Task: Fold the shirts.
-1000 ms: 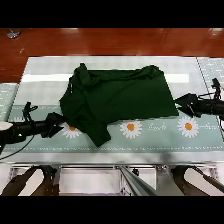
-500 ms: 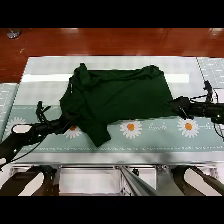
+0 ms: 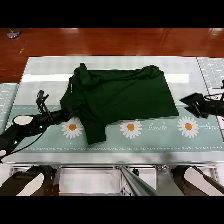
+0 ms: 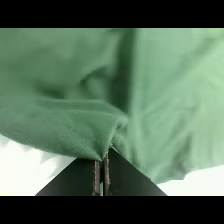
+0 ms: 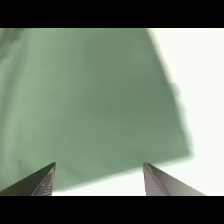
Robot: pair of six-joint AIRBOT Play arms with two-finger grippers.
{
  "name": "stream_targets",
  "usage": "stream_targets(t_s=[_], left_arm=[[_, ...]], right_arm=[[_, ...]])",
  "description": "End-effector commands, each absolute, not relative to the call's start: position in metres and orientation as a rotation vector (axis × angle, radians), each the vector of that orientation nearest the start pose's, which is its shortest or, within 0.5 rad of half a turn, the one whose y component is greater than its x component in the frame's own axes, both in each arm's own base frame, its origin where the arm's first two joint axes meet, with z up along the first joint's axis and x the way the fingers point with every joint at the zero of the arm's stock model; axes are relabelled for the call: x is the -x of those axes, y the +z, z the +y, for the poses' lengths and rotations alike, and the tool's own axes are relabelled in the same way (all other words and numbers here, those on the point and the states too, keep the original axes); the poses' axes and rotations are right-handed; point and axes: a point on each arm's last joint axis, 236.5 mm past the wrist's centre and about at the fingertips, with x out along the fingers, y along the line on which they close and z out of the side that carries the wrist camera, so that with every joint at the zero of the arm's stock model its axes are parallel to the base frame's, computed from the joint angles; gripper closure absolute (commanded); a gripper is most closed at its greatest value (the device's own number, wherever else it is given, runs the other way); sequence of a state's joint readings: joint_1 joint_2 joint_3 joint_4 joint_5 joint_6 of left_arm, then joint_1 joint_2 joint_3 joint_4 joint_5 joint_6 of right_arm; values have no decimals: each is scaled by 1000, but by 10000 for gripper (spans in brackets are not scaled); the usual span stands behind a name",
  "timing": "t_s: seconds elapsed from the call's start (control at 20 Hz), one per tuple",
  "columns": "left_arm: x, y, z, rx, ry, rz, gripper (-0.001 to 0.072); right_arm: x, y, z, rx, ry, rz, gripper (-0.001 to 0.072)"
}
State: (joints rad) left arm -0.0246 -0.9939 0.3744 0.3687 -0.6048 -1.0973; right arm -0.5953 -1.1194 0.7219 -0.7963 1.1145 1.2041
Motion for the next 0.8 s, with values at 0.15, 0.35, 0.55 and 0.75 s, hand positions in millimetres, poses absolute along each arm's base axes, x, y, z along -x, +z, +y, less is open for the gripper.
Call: stream_targets(t_s=[0.15,0.35,0.55,0.75], left_arm=[[-320,-41,-139,812,-302,986,672],[-319,-41,-139,813,-303,987,672],[-319,-41,-139,813,-304,988,672],[-327,-31,-139,811,-315,965,672]], right_arm=[[-288,-87,-48,-851,-60,1372,87],[-319,-103,-25,-876,2,1383,87],[-349,-109,-6,-832,51,1403,140],[-389,-81,11,-724,156,1352,681]])
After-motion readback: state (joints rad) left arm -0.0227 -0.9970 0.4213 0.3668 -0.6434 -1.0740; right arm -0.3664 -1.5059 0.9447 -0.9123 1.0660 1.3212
